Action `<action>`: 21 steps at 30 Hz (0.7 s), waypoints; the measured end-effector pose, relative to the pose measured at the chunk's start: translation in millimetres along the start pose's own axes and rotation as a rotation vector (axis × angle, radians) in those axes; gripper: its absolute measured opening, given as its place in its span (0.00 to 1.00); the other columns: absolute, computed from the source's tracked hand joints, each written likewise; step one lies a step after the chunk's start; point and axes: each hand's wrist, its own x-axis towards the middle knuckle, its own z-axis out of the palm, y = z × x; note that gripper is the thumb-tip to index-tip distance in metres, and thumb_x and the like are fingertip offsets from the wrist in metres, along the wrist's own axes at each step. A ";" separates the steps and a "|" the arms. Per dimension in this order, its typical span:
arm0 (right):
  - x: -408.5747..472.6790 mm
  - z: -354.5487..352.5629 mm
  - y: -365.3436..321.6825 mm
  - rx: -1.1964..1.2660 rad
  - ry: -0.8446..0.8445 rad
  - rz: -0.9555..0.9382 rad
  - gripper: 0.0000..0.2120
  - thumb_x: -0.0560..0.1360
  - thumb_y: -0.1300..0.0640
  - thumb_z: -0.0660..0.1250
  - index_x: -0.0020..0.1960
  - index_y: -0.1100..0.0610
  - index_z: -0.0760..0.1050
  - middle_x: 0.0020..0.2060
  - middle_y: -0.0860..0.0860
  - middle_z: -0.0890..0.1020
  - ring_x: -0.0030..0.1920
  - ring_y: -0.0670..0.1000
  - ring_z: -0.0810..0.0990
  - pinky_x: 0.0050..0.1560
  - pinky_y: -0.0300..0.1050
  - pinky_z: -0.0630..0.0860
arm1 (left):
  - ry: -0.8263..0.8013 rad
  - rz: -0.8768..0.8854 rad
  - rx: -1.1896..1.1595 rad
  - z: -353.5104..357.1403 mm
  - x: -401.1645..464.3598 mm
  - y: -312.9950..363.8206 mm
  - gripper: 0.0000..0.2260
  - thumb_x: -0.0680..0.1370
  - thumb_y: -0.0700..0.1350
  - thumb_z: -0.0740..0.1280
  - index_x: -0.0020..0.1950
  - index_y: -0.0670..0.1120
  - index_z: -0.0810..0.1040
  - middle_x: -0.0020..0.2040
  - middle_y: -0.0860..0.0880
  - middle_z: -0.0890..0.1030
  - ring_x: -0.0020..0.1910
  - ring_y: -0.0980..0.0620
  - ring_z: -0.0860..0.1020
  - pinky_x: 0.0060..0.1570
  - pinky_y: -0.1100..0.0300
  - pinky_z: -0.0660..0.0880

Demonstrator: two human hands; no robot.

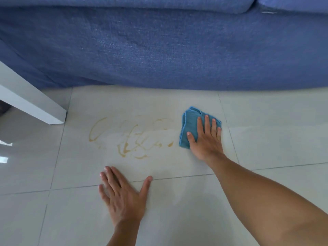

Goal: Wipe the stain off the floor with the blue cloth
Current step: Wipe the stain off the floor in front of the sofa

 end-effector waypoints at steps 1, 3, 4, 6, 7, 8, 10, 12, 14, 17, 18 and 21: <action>0.9 1.3 -6.4 0.008 0.007 0.007 0.37 0.81 0.35 0.42 0.82 0.52 0.34 0.81 0.53 0.34 0.80 0.57 0.32 0.78 0.58 0.34 | 0.006 0.002 0.002 0.3 0.3 0.0 0.55 0.70 0.78 0.50 0.80 0.36 0.45 0.82 0.39 0.49 0.81 0.43 0.44 0.78 0.44 0.44; -4.2 3.0 -17.9 -0.014 0.016 -0.072 0.36 0.81 0.36 0.42 0.82 0.51 0.35 0.81 0.54 0.34 0.80 0.58 0.32 0.78 0.59 0.34 | 0.010 0.007 0.011 0.0 0.2 2.1 0.55 0.70 0.77 0.51 0.80 0.35 0.47 0.81 0.38 0.51 0.81 0.41 0.46 0.78 0.43 0.45; -11.3 5.7 -21.4 -0.037 0.019 -0.143 0.36 0.81 0.36 0.42 0.82 0.51 0.35 0.81 0.53 0.34 0.80 0.57 0.32 0.78 0.58 0.35 | 0.009 0.008 0.014 0.0 0.2 2.7 0.54 0.71 0.77 0.51 0.80 0.35 0.47 0.81 0.37 0.51 0.81 0.41 0.46 0.78 0.43 0.46; -32.7 14.2 -19.3 -0.074 0.040 -0.255 0.35 0.81 0.36 0.44 0.82 0.49 0.37 0.81 0.52 0.36 0.80 0.55 0.33 0.79 0.57 0.36 | 0.011 0.009 0.020 -0.3 0.2 2.0 0.54 0.71 0.76 0.51 0.80 0.35 0.48 0.81 0.36 0.52 0.81 0.40 0.47 0.78 0.42 0.46; -42.7 17.8 -14.1 -0.079 0.059 -0.279 0.35 0.81 0.36 0.44 0.82 0.49 0.38 0.82 0.51 0.38 0.81 0.54 0.34 0.79 0.57 0.37 | 0.014 0.007 0.026 -0.5 0.6 1.9 0.54 0.71 0.76 0.51 0.80 0.35 0.47 0.81 0.36 0.51 0.81 0.40 0.47 0.78 0.42 0.47; -49.9 20.0 -7.0 -0.069 0.076 -0.286 0.35 0.81 0.36 0.45 0.83 0.48 0.40 0.82 0.50 0.40 0.81 0.53 0.36 0.80 0.56 0.38 | 0.011 0.003 0.032 -1.3 0.6 2.1 0.54 0.71 0.76 0.51 0.80 0.35 0.47 0.81 0.36 0.51 0.81 0.40 0.47 0.78 0.42 0.47; -54.1 21.5 8.4 -0.047 0.092 -0.262 0.35 0.80 0.35 0.46 0.83 0.47 0.43 0.82 0.48 0.42 0.81 0.52 0.38 0.80 0.55 0.40 | 0.001 -0.003 0.035 -2.7 0.4 4.4 0.53 0.71 0.76 0.51 0.80 0.35 0.47 0.80 0.36 0.52 0.81 0.40 0.47 0.78 0.41 0.48; -50.7 20.1 15.7 -0.031 0.101 -0.187 0.36 0.79 0.34 0.46 0.83 0.47 0.44 0.82 0.48 0.44 0.81 0.52 0.40 0.80 0.54 0.40 | -0.002 -0.005 0.036 -3.6 -0.2 6.0 0.53 0.72 0.76 0.51 0.80 0.35 0.47 0.80 0.36 0.52 0.81 0.40 0.47 0.78 0.41 0.49; -45.4 19.0 9.1 -0.003 0.119 -0.087 0.37 0.78 0.34 0.44 0.83 0.48 0.45 0.82 0.49 0.46 0.81 0.53 0.41 0.80 0.55 0.41 | -0.002 0.000 0.033 -4.4 -0.9 4.9 0.53 0.72 0.76 0.51 0.80 0.35 0.47 0.80 0.36 0.52 0.81 0.40 0.47 0.78 0.41 0.50; -28.1 16.0 -13.8 0.008 0.120 -0.008 0.37 0.78 0.35 0.43 0.83 0.49 0.43 0.82 0.51 0.44 0.81 0.56 0.40 0.80 0.57 0.40 | 0.022 0.007 0.034 -4.2 0.1 0.3 0.53 0.72 0.76 0.52 0.80 0.35 0.47 0.80 0.36 0.53 0.81 0.40 0.47 0.78 0.41 0.49; -20.6 13.4 -20.4 0.005 0.097 -0.011 0.37 0.79 0.35 0.44 0.83 0.50 0.41 0.82 0.52 0.42 0.81 0.56 0.39 0.79 0.58 0.39 | 0.023 0.008 0.034 -3.4 0.9 -0.3 0.53 0.72 0.76 0.52 0.79 0.35 0.48 0.80 0.36 0.53 0.81 0.40 0.48 0.78 0.41 0.49; -10.5 7.9 -34.3 -0.014 0.036 -0.082 0.36 0.81 0.36 0.45 0.82 0.50 0.37 0.81 0.53 0.37 0.80 0.57 0.35 0.79 0.59 0.36 | 0.028 0.003 0.020 0.7 1.4 1.9 0.53 0.71 0.75 0.53 0.79 0.35 0.48 0.80 0.35 0.53 0.81 0.40 0.47 0.77 0.41 0.47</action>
